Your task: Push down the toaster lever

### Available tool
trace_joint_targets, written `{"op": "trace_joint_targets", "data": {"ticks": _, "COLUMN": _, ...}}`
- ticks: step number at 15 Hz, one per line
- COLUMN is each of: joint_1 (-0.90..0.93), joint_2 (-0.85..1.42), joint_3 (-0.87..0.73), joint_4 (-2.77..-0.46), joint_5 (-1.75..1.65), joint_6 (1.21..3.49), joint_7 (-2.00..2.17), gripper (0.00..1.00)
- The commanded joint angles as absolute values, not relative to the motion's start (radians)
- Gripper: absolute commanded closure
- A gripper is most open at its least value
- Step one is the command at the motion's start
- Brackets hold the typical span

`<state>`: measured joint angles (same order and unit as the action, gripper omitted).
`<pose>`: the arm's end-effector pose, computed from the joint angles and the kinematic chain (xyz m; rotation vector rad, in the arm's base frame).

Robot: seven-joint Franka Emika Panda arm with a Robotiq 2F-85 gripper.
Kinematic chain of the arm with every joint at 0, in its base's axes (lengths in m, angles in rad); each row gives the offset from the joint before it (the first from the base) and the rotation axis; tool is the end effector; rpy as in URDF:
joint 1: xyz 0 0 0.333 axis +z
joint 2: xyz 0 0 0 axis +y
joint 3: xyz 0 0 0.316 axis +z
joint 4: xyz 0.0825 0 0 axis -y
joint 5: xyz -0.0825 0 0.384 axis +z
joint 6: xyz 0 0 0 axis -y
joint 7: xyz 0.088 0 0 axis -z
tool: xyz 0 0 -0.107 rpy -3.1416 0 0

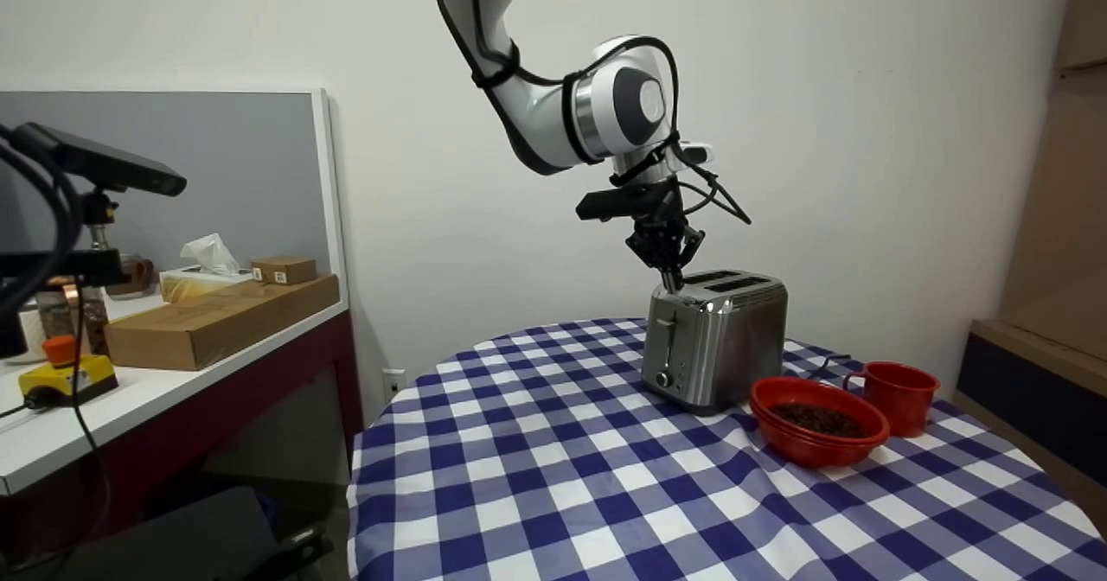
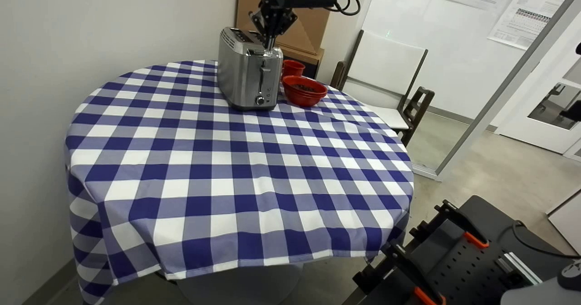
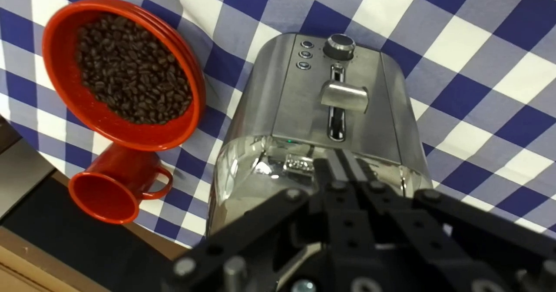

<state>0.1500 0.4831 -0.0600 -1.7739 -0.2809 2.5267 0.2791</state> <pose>0.6789 0.0683 0.3155 2.9421 0.0439 0.4483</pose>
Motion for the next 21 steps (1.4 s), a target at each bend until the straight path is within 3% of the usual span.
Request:
{"op": "trace_joint_targets", "data": {"ticks": 1, "joint_1": 0.184, "joint_2": 0.521, "joint_3": -0.102, "joint_4": -1.762, "joint_5": -0.320, "joint_6": 2.585, "joint_7": 0.321, "gripper": 1.00}}
{"op": "trace_joint_targets", "data": {"ticks": 21, "joint_1": 0.182, "joint_2": 0.639, "joint_3": -0.100, "joint_4": -1.756, "joint_5": -0.241, "joint_6": 2.614, "joint_7": 0.299, "gripper": 1.00}}
